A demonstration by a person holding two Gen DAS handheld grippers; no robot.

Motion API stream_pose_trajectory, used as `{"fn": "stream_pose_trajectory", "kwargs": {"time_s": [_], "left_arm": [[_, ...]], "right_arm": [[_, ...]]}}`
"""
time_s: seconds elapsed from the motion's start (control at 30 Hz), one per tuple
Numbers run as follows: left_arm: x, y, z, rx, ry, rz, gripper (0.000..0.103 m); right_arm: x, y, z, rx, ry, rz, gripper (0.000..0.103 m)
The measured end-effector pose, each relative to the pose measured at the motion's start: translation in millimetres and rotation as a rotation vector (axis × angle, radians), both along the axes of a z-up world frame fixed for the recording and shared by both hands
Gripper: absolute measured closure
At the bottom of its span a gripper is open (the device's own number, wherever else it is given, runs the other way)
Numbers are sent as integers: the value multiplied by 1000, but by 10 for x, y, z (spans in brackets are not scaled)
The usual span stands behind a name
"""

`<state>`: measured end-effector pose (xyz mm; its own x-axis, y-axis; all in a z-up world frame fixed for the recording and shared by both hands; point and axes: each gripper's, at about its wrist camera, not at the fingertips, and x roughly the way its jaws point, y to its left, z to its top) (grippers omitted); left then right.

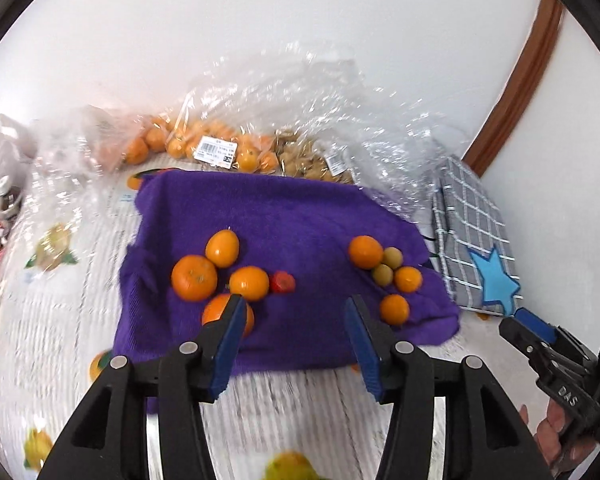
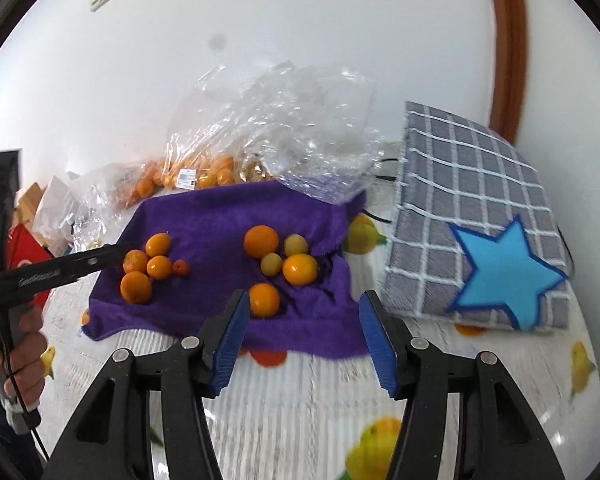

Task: Organize fruits

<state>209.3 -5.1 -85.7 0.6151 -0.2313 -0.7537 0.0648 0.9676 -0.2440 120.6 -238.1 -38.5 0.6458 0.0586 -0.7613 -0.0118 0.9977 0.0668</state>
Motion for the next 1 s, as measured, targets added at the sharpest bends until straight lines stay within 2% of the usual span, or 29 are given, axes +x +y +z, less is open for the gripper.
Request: {"fn": "stream_pose_trajectory", "kwargs": {"time_s": [0.13,0.3,0.4,0.5,0.53,0.57,0.6,0.67,0.73,1.0], "left_arm": [[-339,-44,112,18,-32,16,47],[-804,-131,284,65,-85,34,42],[-1060,-150,408,58,-105,31,42],[-1303,-160,550,54,-143,38,37],[-1350,-161,576,59,-151,41,35],[-1412,-158,619,64,-161,44,34],[-1464,-155,659,66,-167,41,30],[-1549,-150,708,61,-182,41,29],[-1609,-140,760,60,-196,52,25],[-1804,-158,890,80,-250,74,16]], "right_arm": [[-300,-84,132,33,-12,-15,47],[-654,-99,288,1,-24,-24,47],[-838,-82,339,-21,-5,-19,47],[-1022,-65,402,-46,-10,-29,45],[-1078,-63,431,-50,-17,-30,37],[-1135,-63,465,-52,-29,-33,25],[-1214,-60,515,-55,-55,-36,21],[-1341,-49,602,-67,-100,-41,13],[-1442,-27,677,-86,-135,-43,8],[-1618,-13,780,-100,-158,-68,8]]}}
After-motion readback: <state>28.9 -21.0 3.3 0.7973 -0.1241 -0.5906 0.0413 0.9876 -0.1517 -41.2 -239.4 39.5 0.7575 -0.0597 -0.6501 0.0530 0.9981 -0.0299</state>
